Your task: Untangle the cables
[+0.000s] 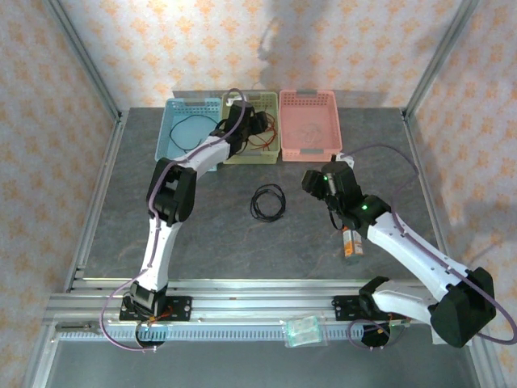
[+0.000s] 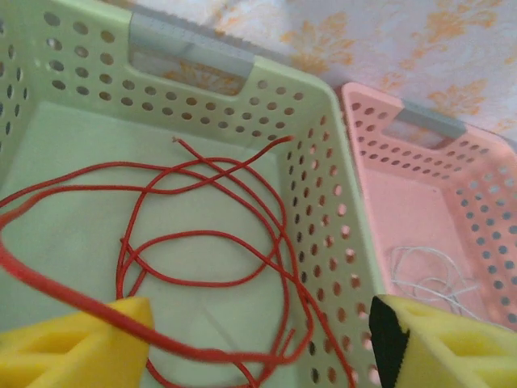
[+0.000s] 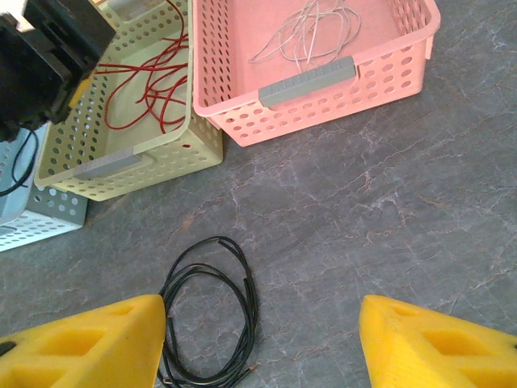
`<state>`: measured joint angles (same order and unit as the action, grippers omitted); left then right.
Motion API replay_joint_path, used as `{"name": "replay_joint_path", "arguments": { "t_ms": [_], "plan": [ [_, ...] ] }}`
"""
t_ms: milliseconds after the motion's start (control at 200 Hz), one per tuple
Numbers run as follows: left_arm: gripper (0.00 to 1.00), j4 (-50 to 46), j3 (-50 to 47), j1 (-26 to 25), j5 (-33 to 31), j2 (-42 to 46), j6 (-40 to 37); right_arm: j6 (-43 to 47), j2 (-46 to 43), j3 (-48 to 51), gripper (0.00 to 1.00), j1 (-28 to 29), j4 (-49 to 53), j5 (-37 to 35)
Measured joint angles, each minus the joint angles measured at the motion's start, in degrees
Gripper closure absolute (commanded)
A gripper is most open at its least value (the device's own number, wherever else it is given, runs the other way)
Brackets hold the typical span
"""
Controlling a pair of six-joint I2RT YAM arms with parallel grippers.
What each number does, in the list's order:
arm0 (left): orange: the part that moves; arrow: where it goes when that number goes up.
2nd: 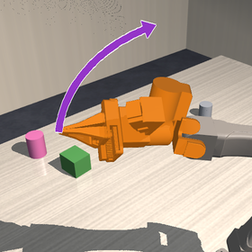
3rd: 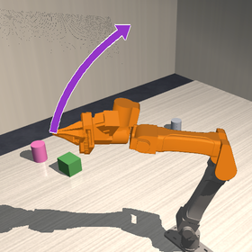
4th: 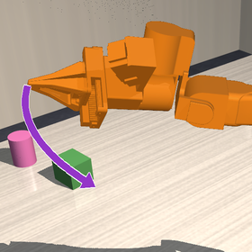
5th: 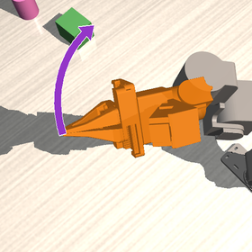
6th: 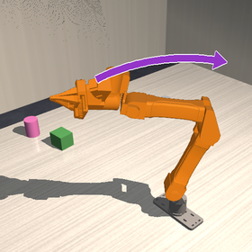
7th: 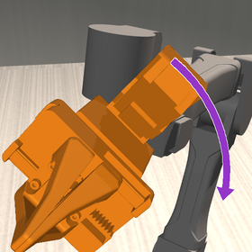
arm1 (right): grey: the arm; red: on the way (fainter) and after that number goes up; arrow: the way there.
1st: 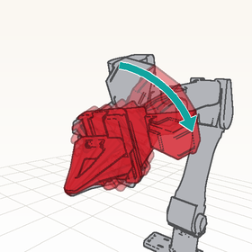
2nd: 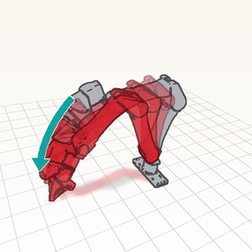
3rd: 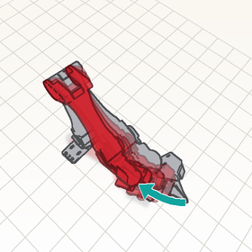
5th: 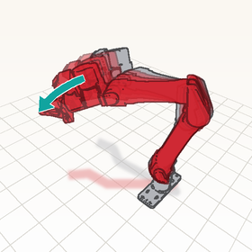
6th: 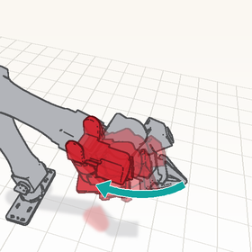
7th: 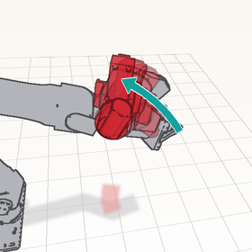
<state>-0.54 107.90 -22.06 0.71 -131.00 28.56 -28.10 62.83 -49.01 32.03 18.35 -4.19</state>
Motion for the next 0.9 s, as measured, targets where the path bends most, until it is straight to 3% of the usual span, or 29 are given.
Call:
{"name": "replay_joint_path", "arguments": {
  "t_ms": [195,511,766,901],
  "plan": [
    [0.06,-3.2,-5.0,-2.4,-4.2,9.7,0.0,0.3,0.0,0.4,0.35,0.0,0.3,-1.0],
    [0.06,-2.5,-24.2,-3.4,-2.1,26.0,-0.2,3.4,1.0,0.7,0.42,0.0,1.4,-0.3],
    [0.07,-0.3,-40.9,-5.0,3.4,38.5,-1.6,7.1,9.2,0.6,0.59,0.0,2.4,4.9],
    [0.14,0.6,-50.6,-5.7,3.7,45.8,-1.1,7.8,13.0,-1.0,0.69,0.3,2.8,7.0]
  ]
}}
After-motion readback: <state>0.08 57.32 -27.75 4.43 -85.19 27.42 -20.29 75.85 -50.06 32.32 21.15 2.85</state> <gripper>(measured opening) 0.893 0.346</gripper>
